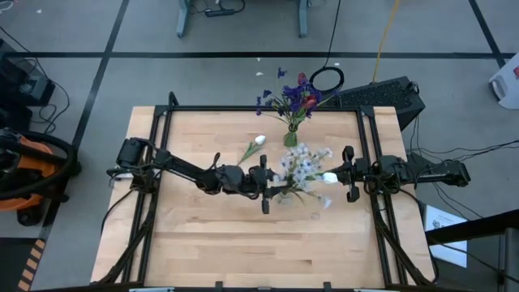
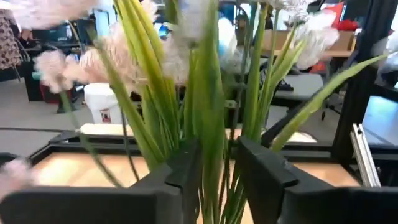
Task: Sort flowers into vase by color
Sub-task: Put the white flowers into the transparent flower vase, then put the white tulip into the transparent flower vase
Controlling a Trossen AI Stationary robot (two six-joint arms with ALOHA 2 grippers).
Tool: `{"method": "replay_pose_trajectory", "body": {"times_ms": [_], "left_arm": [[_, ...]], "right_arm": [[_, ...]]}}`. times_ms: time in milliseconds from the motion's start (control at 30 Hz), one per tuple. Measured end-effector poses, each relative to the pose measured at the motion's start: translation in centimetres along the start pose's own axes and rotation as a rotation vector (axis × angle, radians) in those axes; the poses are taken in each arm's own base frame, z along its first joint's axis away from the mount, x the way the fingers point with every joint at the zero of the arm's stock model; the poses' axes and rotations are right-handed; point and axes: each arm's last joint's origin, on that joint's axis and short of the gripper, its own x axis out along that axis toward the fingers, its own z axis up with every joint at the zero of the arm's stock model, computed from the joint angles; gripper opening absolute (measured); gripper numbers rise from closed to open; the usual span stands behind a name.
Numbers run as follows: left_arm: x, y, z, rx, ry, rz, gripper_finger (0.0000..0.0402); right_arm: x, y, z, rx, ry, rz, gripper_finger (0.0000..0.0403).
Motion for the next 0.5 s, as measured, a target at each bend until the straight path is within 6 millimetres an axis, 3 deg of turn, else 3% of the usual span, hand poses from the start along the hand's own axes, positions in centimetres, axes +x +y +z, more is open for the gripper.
{"method": "replay_pose_trajectory", "body": {"times_ms": [200, 500], "left_arm": [[-0.9, 0.1, 0.6, 0.024, 0.157, -0.003, 0.0127], [-4.7, 0.8, 4.5, 0.061, 0.381, -0.002, 0.0128]], "right_arm": [[0.0, 0.0, 0.0, 0.0, 0.0, 0.0, 0.0], [0.0, 0.0, 0.0, 0.0, 0.0, 0.0, 0.0]]}}
